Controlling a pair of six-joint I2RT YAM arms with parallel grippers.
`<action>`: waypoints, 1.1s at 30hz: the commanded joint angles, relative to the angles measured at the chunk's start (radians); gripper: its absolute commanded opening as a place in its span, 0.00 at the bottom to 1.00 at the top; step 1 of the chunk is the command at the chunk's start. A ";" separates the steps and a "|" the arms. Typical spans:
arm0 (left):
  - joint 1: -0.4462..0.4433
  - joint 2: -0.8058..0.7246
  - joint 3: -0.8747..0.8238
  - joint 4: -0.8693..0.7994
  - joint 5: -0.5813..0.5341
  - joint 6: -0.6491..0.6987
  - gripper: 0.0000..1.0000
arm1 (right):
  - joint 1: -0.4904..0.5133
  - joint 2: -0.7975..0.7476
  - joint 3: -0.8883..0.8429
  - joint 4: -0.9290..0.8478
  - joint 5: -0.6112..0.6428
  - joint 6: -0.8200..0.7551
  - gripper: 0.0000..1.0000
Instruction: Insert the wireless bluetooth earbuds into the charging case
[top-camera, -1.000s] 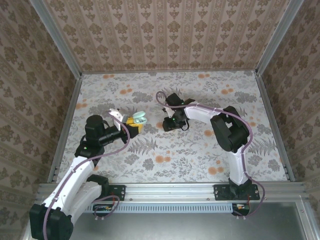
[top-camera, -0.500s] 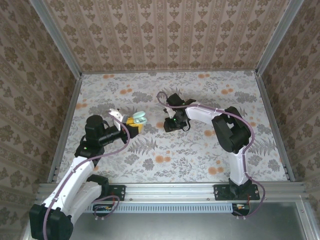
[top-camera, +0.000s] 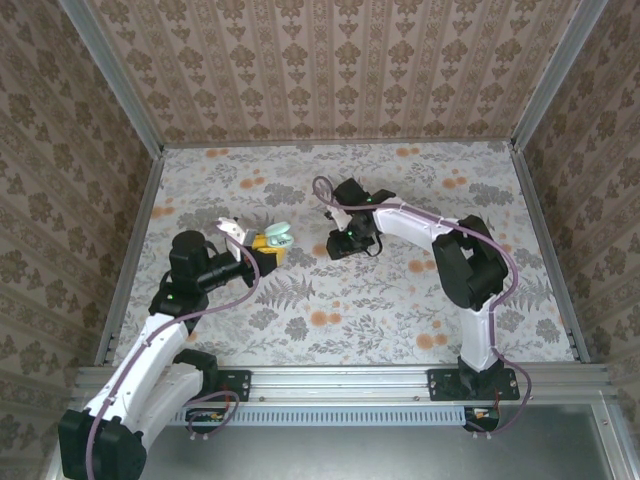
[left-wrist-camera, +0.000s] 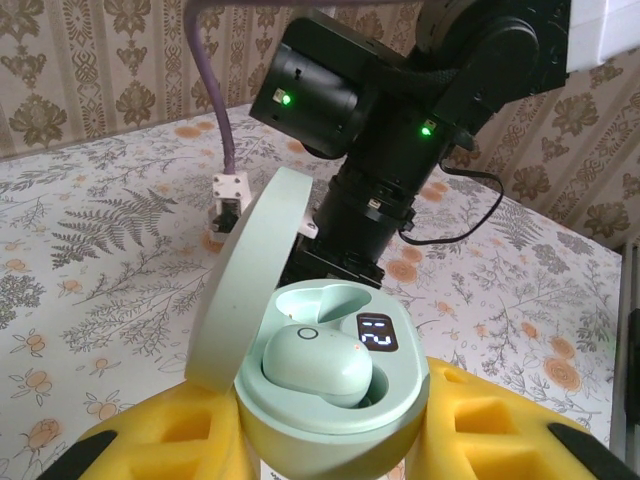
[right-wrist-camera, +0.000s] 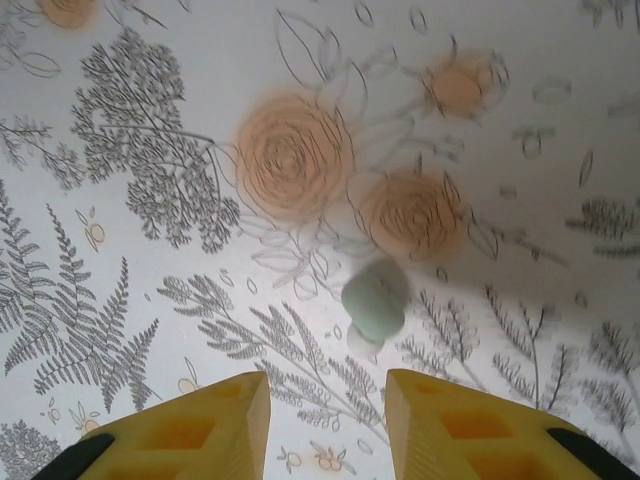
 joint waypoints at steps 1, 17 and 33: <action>-0.009 -0.020 -0.001 -0.006 0.003 -0.004 0.17 | 0.001 0.054 0.064 -0.076 0.033 -0.123 0.38; -0.009 -0.015 0.005 -0.017 -0.011 0.007 0.17 | 0.000 0.167 0.135 -0.125 0.010 -0.242 0.40; -0.009 -0.011 0.008 -0.021 -0.009 0.015 0.17 | 0.000 0.156 0.106 -0.107 0.067 -0.156 0.17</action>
